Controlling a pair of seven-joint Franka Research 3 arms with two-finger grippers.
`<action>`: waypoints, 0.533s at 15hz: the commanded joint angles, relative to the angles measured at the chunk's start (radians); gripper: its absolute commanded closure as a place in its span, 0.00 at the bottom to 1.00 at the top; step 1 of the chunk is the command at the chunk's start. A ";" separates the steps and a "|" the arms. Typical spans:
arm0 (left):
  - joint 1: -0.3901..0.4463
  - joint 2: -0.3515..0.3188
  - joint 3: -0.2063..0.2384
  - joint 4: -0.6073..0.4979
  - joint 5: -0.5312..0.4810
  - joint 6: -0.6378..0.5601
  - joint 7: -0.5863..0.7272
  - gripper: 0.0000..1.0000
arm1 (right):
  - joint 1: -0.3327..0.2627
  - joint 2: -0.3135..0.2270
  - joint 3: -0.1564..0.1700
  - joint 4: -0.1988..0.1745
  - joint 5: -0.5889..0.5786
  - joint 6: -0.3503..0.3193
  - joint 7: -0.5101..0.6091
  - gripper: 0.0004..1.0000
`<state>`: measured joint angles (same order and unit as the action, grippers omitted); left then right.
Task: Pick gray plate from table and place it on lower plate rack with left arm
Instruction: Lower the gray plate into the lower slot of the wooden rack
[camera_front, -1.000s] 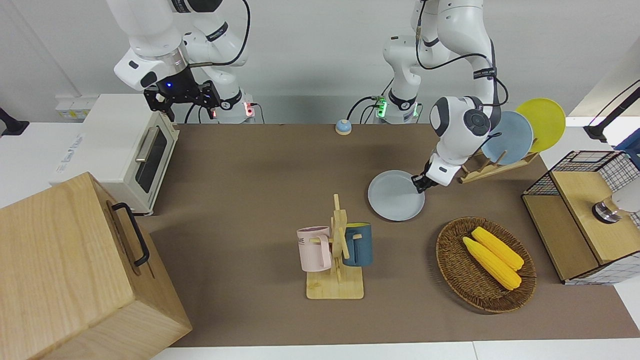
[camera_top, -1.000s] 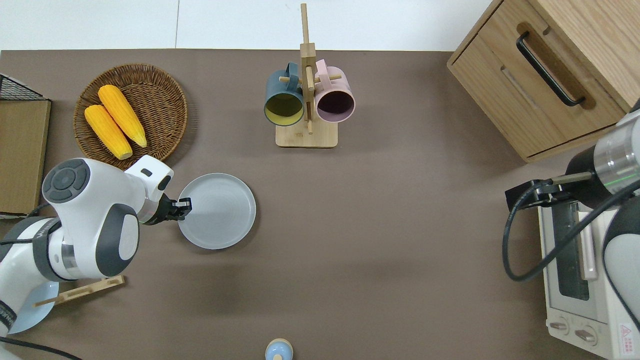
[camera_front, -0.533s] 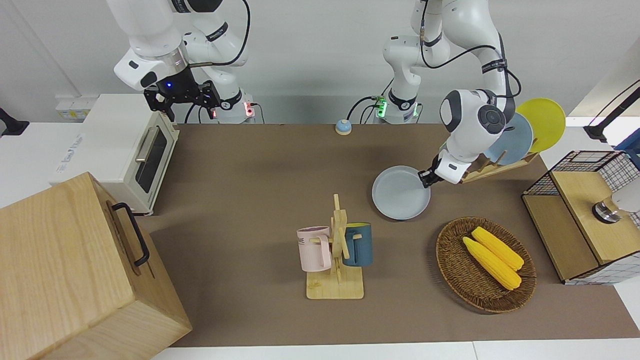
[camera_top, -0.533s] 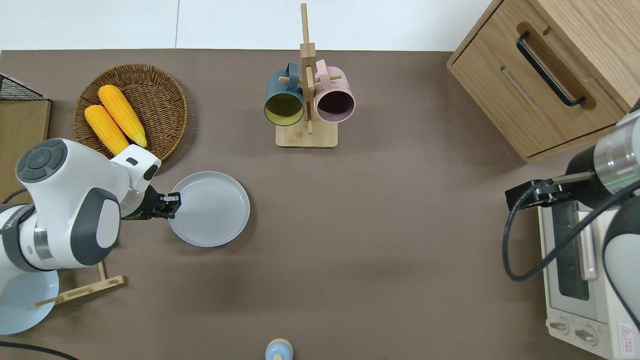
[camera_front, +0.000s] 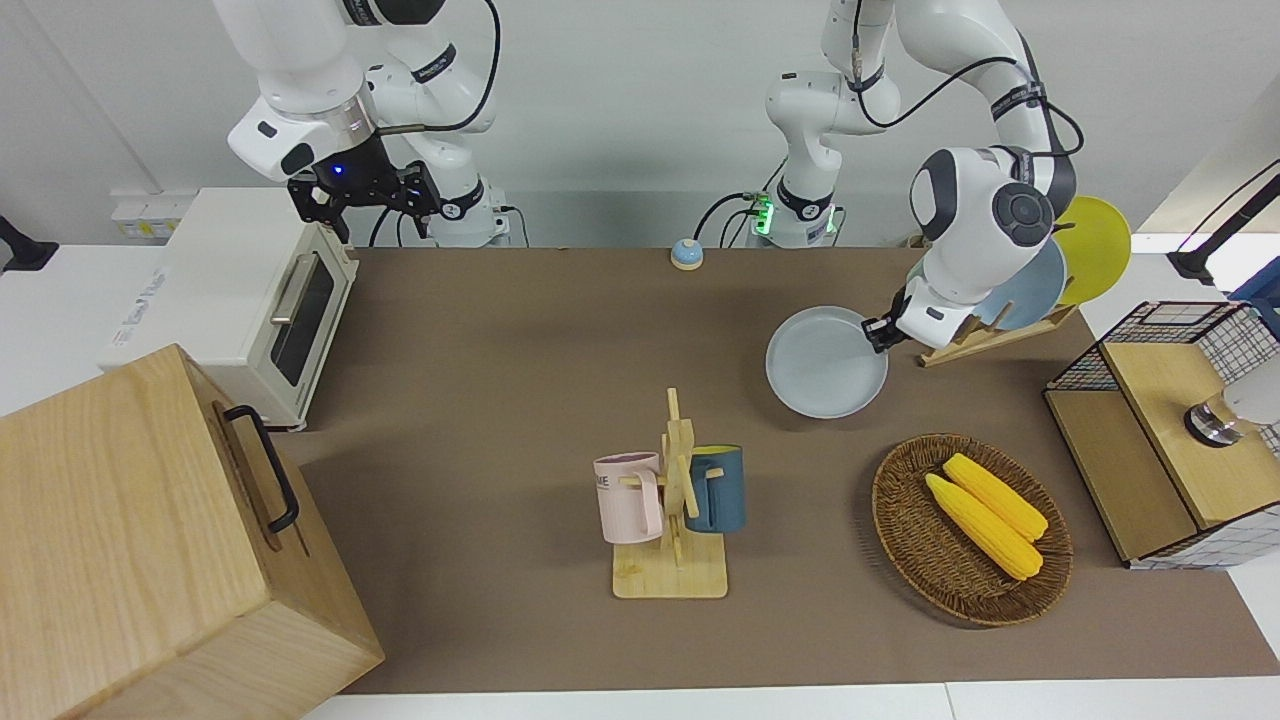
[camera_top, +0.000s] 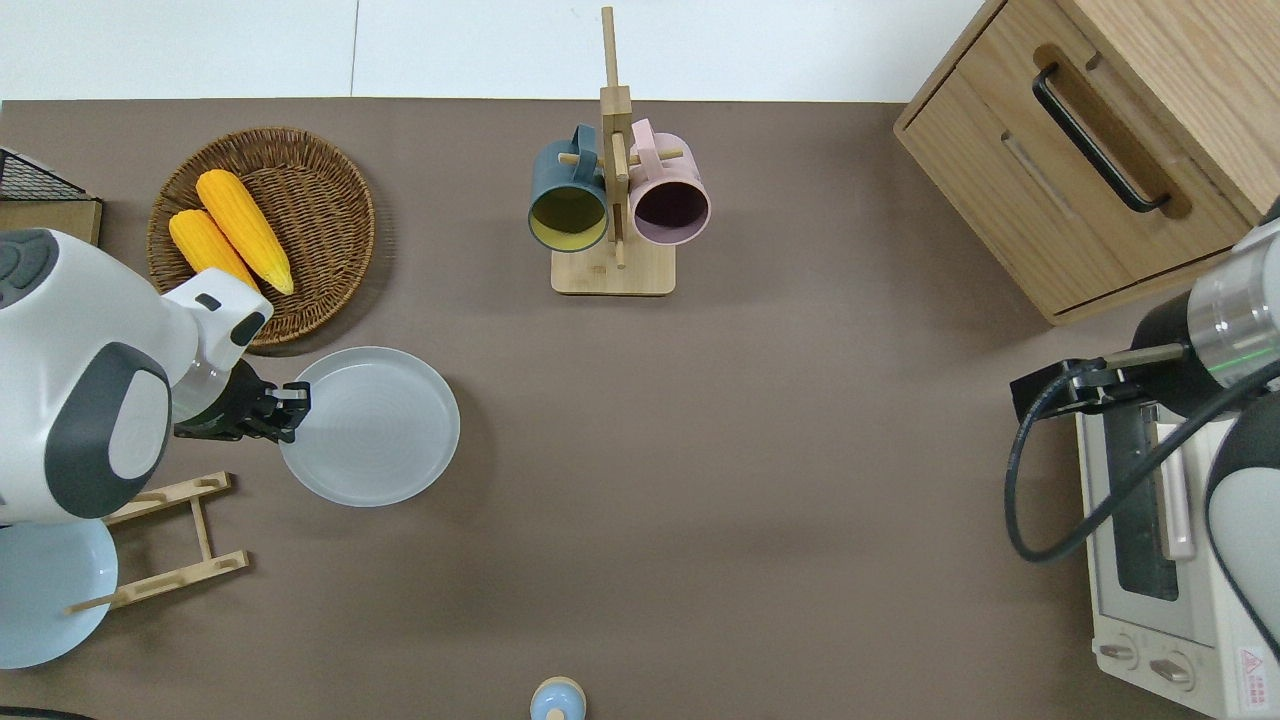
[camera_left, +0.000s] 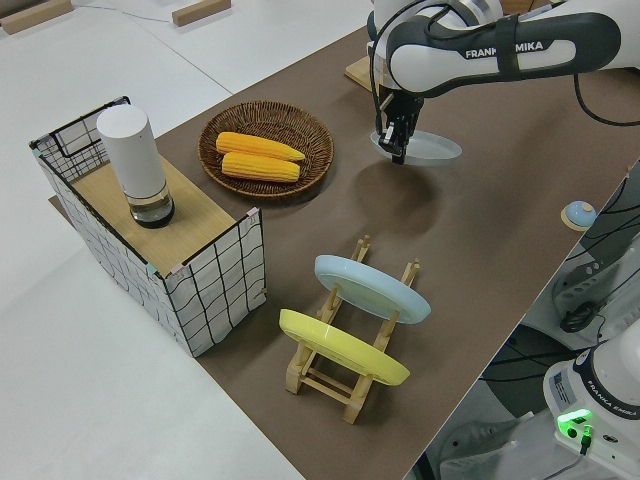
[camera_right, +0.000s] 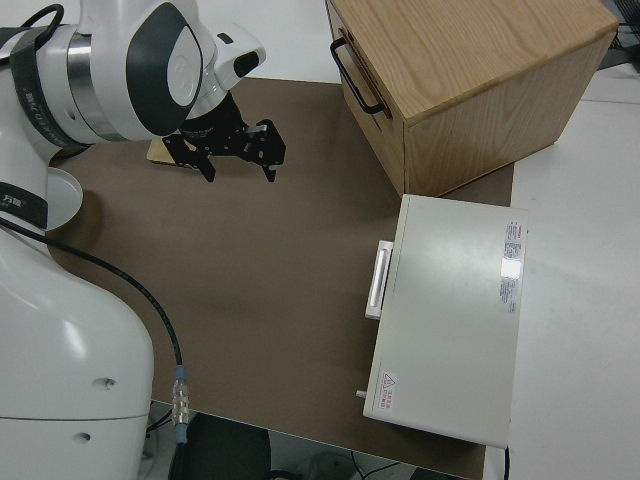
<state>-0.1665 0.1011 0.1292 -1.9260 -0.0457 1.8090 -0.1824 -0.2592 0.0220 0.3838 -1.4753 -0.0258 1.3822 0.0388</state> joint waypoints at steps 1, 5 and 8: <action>-0.010 -0.029 0.026 0.041 0.088 -0.089 0.008 1.00 | -0.023 -0.002 0.021 0.007 -0.005 -0.011 0.012 0.02; -0.010 -0.052 0.030 0.062 0.197 -0.164 0.006 1.00 | -0.023 -0.002 0.021 0.007 -0.005 -0.011 0.012 0.02; -0.010 -0.067 0.033 0.081 0.300 -0.221 0.005 1.00 | -0.023 -0.002 0.021 0.006 -0.005 -0.011 0.012 0.02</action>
<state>-0.1660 0.0524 0.1530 -1.8708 0.1582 1.6535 -0.1817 -0.2592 0.0220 0.3838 -1.4753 -0.0258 1.3822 0.0388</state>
